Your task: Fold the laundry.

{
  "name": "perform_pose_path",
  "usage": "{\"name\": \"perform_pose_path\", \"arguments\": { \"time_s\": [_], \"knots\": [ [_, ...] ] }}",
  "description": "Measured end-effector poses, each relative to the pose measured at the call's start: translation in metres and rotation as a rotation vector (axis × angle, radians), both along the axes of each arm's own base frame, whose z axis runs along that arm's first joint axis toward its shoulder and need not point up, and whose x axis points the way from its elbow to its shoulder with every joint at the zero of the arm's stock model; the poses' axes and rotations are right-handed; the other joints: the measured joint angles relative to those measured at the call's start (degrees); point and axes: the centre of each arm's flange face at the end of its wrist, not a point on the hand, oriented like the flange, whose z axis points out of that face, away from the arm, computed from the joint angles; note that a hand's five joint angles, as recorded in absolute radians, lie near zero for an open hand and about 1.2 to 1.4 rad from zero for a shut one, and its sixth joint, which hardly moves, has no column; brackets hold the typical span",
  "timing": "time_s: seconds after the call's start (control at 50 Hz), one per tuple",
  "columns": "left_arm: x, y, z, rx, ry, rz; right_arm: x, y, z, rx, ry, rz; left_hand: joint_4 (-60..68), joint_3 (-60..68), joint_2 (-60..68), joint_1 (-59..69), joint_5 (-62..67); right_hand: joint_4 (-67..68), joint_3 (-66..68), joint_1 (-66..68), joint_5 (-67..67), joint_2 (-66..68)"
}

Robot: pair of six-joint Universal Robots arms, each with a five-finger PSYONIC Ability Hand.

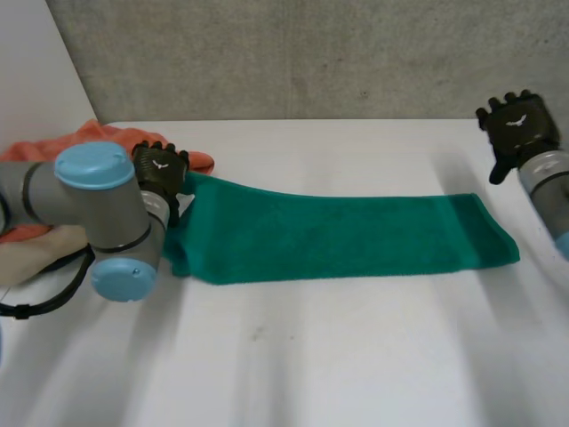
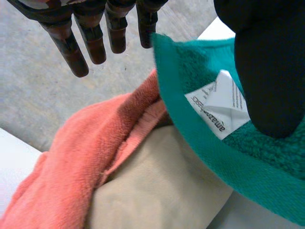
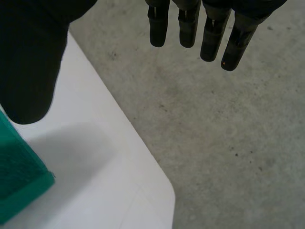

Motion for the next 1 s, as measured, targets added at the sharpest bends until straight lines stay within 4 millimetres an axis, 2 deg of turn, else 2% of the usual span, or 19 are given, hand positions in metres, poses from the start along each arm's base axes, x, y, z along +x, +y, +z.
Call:
{"name": "perform_pose_path", "arguments": {
  "time_s": [0.06, 0.14, 0.16, 0.24, 0.26, 0.38, 0.46, 0.5, 0.54, 0.58, 0.62, 0.72, 0.8, 0.82, 0.88, 0.94, 1.0],
  "knots": [
    [0.003, 0.010, 0.010, -0.003, 0.007, -0.002, -0.015, 0.019, 0.016, 0.087, -0.049, 0.003, 0.00, 0.00, 0.00, 0.00, 0.00, 0.00, 0.00, 0.00, 0.00, 0.00],
    [0.005, 0.024, 0.017, 0.002, 0.017, -0.014, -0.025, 0.034, 0.016, 0.185, -0.067, 0.000, 0.00, 0.00, 0.00, 0.00, 0.00, 0.00, 0.00, 0.00, 0.00, 0.00],
    [0.004, 0.032, 0.019, 0.009, 0.024, -0.024, -0.035, 0.046, 0.009, 0.298, -0.077, -0.010, 0.00, 0.00, 0.00, 0.00, 0.00, 0.30, 0.69, 0.32, 0.34, 0.47],
    [0.002, 0.043, 0.019, 0.024, 0.035, -0.039, -0.042, 0.056, -0.005, 0.408, -0.080, -0.022, 0.00, 0.00, 0.00, 0.00, 0.00, 3.14, 4.31, 2.34, 3.06, 3.54],
    [0.001, 0.048, 0.018, 0.031, 0.041, -0.046, -0.045, 0.060, -0.014, 0.455, -0.079, -0.026, 0.00, 0.00, 0.00, 0.00, 0.00, 5.26, 6.52, 4.24, 4.77, 5.58],
    [-0.004, 0.059, 0.015, 0.050, 0.053, -0.065, -0.049, 0.059, -0.051, 0.532, -0.061, -0.025, 0.00, 0.00, 0.00, 0.00, 0.00, 9.26, 10.41, 7.68, 8.35, 8.03],
    [-0.005, 0.060, 0.013, 0.051, 0.054, -0.069, -0.049, 0.055, -0.065, 0.528, -0.055, -0.024, 0.00, 0.00, 0.00, 0.00, 0.00, 10.50, 11.63, 8.82, 9.51, 9.23],
    [-0.005, 0.060, 0.012, 0.050, 0.055, -0.070, -0.050, 0.052, -0.071, 0.521, -0.053, -0.023, 0.00, 0.00, 0.00, 0.00, 0.00, 14.54, 15.65, 12.31, 13.23, 14.51],
    [-0.005, 0.060, 0.011, 0.049, 0.055, -0.070, -0.050, 0.047, -0.078, 0.506, -0.050, -0.024, 0.00, 0.00, 0.00, 0.00, 0.00, 26.61, 27.75, 23.29, 25.11, 28.19],
    [-0.005, 0.060, 0.010, 0.048, 0.055, -0.070, -0.051, 0.046, -0.080, 0.501, -0.050, -0.025, 0.00, 0.00, 0.00, 0.00, 0.00, 26.61, 27.75, 23.29, 25.11, 28.19],
    [-0.005, 0.060, 0.009, 0.045, 0.056, -0.073, -0.054, 0.041, -0.083, 0.486, -0.049, -0.036, 0.00, 0.00, 0.00, 0.00, 0.00, 50.88, 51.78, 41.88, 49.08, 51.91],
    [-0.005, 0.060, 0.009, 0.042, 0.059, -0.079, -0.069, 0.033, -0.080, 0.456, -0.052, -0.079, 0.00, 0.00, 0.00, 0.00, 0.00, 54.95, 55.85, 43.79, 52.45, 54.56],
    [-0.005, 0.061, 0.011, 0.037, 0.061, -0.083, -0.098, 0.025, -0.061, 0.388, -0.049, -0.161, 0.00, 0.00, 0.00, 0.00, 0.00, 55.05, 55.88, 43.79, 52.45, 54.56],
    [-0.005, 0.061, 0.011, 0.037, 0.061, -0.083, -0.098, 0.025, -0.061, 0.388, -0.049, -0.161, 0.00, 0.00, 0.00, 0.00, 0.00, 55.05, 55.88, 43.79, 52.45, 54.56],
    [-0.003, 0.063, 0.015, 0.033, 0.064, -0.084, -0.127, 0.018, -0.042, 0.314, -0.016, -0.235, 0.00, 0.00, 0.00, 0.00, 0.00, 55.06, 55.88, 43.80, 52.45, 54.56],
    [-0.002, 0.064, 0.016, 0.033, 0.064, -0.085, -0.146, 0.014, -0.032, 0.268, 0.042, -0.273, 0.00, 0.00, 0.00, 0.00, 0.00, 55.06, 55.88, 44.36, 52.45, 54.56],
    [-0.002, 0.065, 0.016, 0.033, 0.064, -0.085, -0.148, 0.013, -0.031, 0.263, 0.053, -0.276, 0.00, 0.00, 0.00, 0.00, 0.00, 55.06, 55.88, 44.36, 52.45, 54.56]
  ]
}}
